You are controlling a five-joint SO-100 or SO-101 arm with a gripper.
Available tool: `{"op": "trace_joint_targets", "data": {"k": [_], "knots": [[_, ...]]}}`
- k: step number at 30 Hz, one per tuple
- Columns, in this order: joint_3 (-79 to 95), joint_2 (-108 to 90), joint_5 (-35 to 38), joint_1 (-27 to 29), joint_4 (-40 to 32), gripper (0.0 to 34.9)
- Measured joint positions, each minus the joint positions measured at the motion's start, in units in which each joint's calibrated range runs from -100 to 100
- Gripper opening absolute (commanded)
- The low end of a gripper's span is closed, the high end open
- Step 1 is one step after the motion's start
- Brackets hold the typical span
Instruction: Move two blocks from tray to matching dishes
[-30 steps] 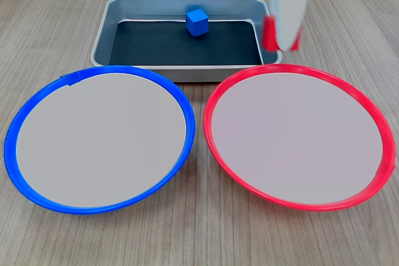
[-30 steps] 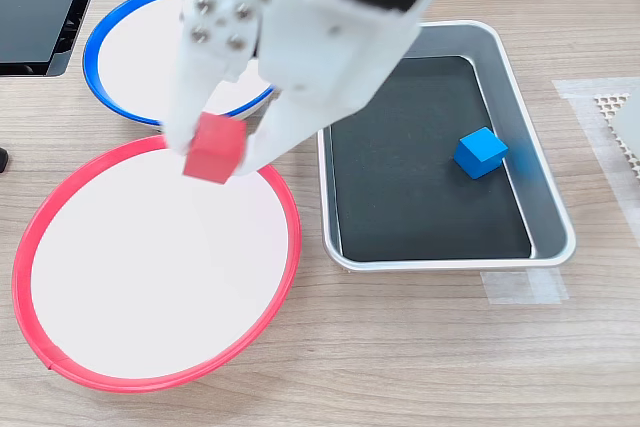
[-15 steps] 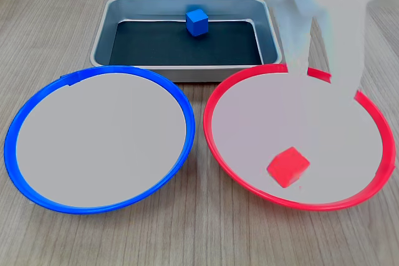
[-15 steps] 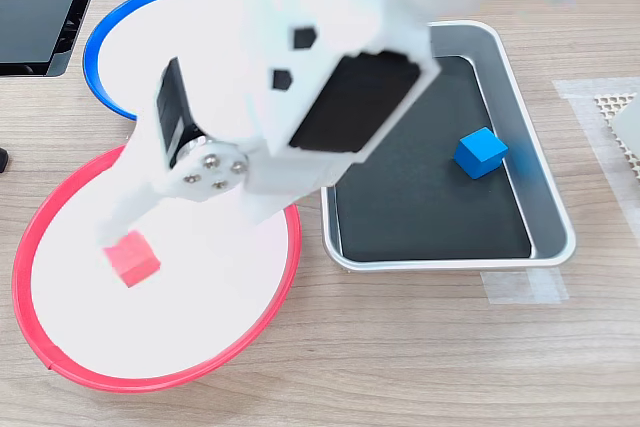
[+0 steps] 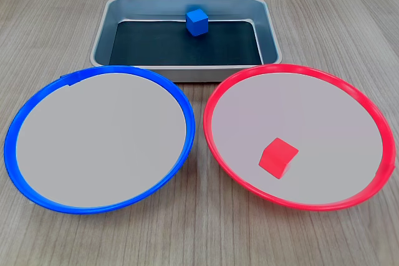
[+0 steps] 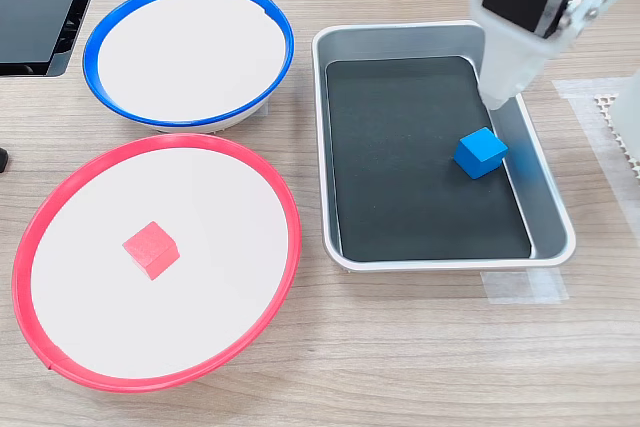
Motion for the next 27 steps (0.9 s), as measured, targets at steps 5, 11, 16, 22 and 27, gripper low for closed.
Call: {"op": "trace_joint_targets", "data": {"k": [5,11,16,22,27], "knots": [[8.8,-2.6,2.3,4.0,-3.3,14.0],[10.2,-1.2,1.0,3.1,-7.6,18.2],[11.1,1.5,0.7,2.2,-10.0,18.4],[13.2,3.2,1.9,1.7,-11.7,17.9],[14.3,4.4,1.9,1.7,-15.1,17.4]]}}
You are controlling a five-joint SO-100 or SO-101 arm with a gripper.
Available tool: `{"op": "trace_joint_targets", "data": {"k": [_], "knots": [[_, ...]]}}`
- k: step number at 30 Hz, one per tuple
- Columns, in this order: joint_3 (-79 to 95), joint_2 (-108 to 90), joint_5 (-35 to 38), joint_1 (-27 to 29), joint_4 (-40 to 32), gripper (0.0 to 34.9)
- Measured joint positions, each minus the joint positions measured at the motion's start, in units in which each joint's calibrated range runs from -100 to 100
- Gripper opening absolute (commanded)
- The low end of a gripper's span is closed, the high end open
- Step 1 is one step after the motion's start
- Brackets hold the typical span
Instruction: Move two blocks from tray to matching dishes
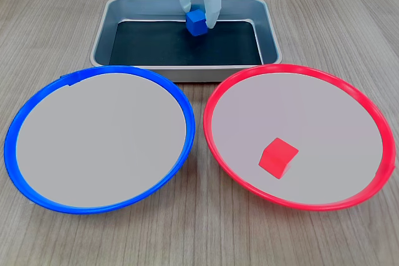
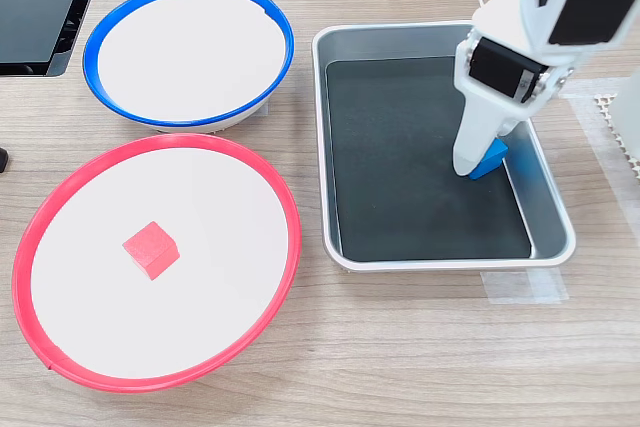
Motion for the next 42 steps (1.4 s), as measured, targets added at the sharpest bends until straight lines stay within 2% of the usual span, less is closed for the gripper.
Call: {"op": "trace_joint_targets", "data": {"k": [2,3,5,6,12,17,22,24,25,28,29,31,34,35,37,40,41,42], "knots": [[0.1,0.9,0.0,0.0,-0.8,14.3],[0.1,1.4,0.0,0.0,-2.1,11.2],[0.1,2.2,0.2,-0.3,-2.7,2.0],[0.1,2.6,0.3,-0.8,-3.0,0.3],[-1.4,5.1,-0.5,-3.9,-3.3,0.2],[-16.3,9.4,-7.8,-6.2,-0.5,0.2],[-41.5,19.0,-18.5,-0.2,-2.1,0.2],[-48.4,23.2,-20.4,2.9,-3.4,0.2],[-53.9,28.6,-21.6,7.5,-6.6,0.2],[-55.4,32.1,-22.1,9.3,-8.9,0.2],[-55.7,33.2,-21.9,9.8,-10.2,0.7],[-56.4,36.7,-21.9,11.2,-13.9,10.4],[-56.6,41.0,-21.6,12.7,-17.7,22.1],[-56.9,41.9,-21.3,12.2,-18.7,22.5],[-57.1,42.5,-20.6,11.9,-20.4,21.5],[-56.4,41.8,-20.7,12.5,-23.4,14.8],[-55.4,40.7,-20.6,12.3,-24.1,11.9],[-53.7,38.8,-20.4,11.9,-25.4,4.3]]}}
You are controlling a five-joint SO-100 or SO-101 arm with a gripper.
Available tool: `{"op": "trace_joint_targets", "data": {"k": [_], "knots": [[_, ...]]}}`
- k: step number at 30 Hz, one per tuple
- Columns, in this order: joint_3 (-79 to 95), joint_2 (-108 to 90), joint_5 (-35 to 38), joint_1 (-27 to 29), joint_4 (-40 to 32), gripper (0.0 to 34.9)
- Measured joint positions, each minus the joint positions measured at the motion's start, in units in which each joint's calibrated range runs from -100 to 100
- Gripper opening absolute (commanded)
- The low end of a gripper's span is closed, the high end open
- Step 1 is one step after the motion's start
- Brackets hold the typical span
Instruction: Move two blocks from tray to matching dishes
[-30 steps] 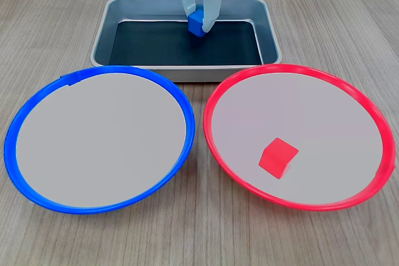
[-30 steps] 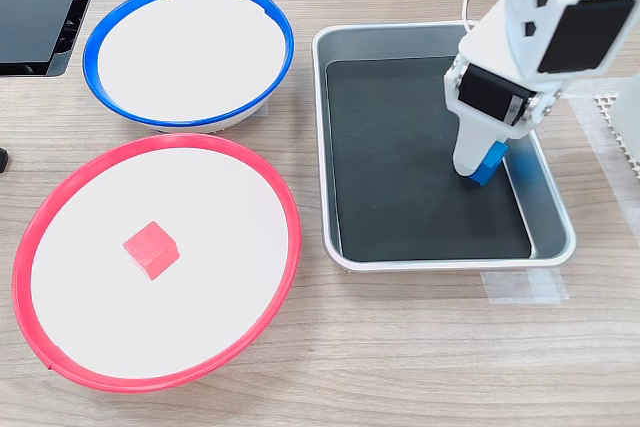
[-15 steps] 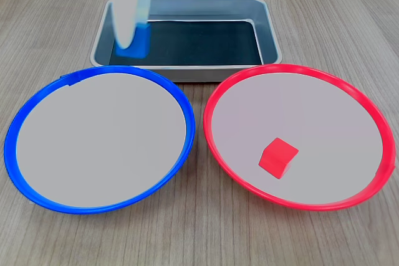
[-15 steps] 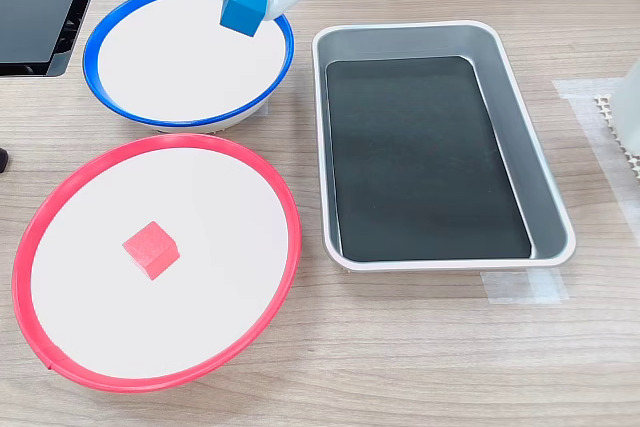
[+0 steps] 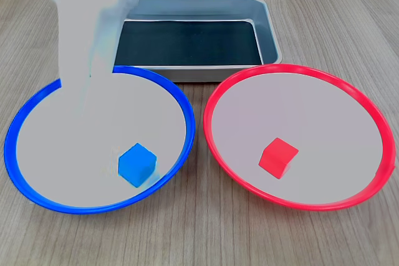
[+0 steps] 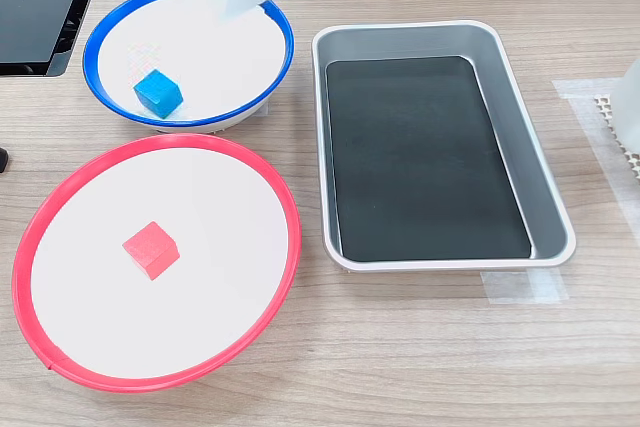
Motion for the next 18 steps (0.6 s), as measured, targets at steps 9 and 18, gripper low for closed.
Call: {"op": "trace_joint_targets", "data": {"k": [9,18], "knots": [[54.2,-57.0,-6.1,-8.1,-20.2,0.2],[89.5,-94.6,-9.3,-6.2,-12.4,0.2]]}}
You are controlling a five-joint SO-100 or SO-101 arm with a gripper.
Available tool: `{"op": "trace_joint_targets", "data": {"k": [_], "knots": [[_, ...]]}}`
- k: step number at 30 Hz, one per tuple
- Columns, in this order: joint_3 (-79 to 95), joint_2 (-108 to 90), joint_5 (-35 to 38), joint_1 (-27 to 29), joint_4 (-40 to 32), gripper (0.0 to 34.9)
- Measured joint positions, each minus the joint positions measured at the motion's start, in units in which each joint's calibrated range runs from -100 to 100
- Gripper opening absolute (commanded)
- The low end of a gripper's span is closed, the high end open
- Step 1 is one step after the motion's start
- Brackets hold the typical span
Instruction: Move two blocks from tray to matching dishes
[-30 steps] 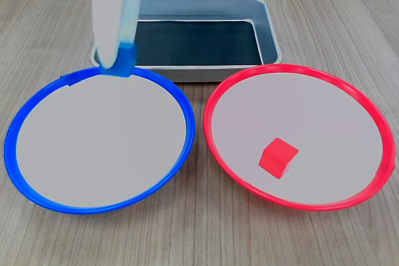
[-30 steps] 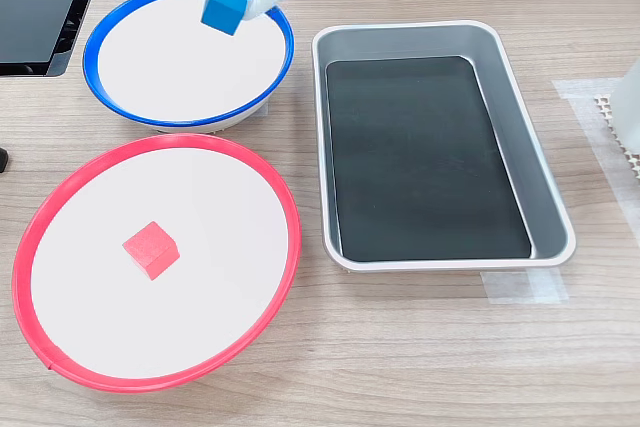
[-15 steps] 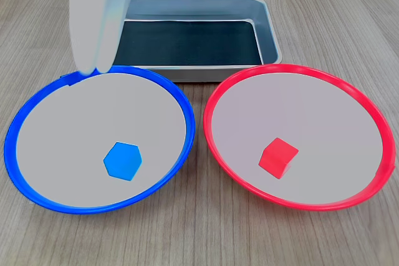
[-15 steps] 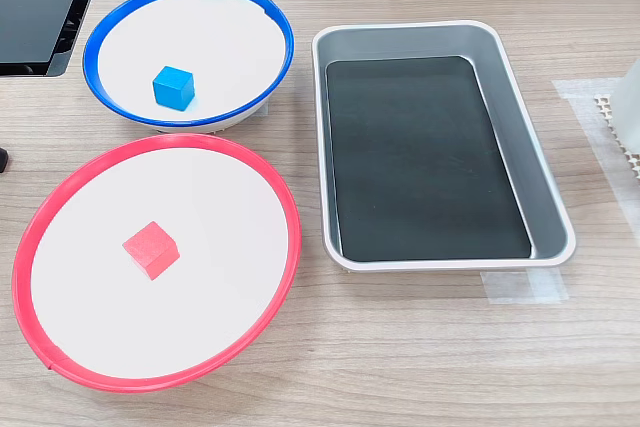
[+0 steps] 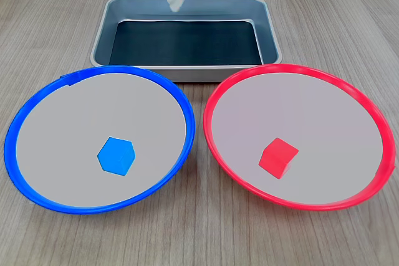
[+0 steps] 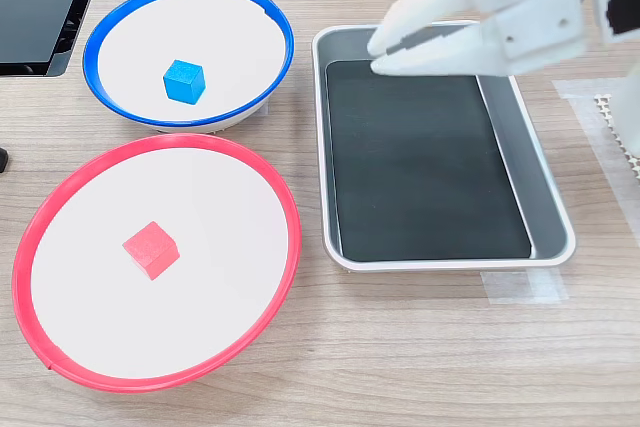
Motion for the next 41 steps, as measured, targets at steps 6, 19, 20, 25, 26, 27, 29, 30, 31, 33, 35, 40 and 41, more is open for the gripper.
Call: {"op": "trace_joint_targets", "data": {"k": [6,19,20,25,26,27,29,30,31,33,35,40,41], "knots": [[2.9,-10.3,0.3,-2.4,11.9,0.2],[2.9,-14.0,-0.2,-5.9,17.8,0.3],[2.9,-13.7,-0.2,-5.9,17.8,0.3],[2.9,-13.2,-0.2,-5.9,17.8,0.3],[2.9,-13.2,-0.2,-5.9,17.8,0.3],[2.9,-13.2,-0.2,-5.9,17.8,0.3],[2.9,-13.2,-0.2,-5.9,17.8,0.3],[2.9,-13.2,-0.2,-5.9,17.8,0.3],[2.9,-13.2,-0.2,-5.9,17.8,0.3],[2.9,-13.2,-0.2,-5.9,17.8,0.3],[2.9,-13.2,-0.2,-5.9,17.8,0.3],[2.9,-13.2,-0.2,-5.9,17.8,0.3],[2.9,-13.2,-0.2,-5.9,17.8,0.3]]}}
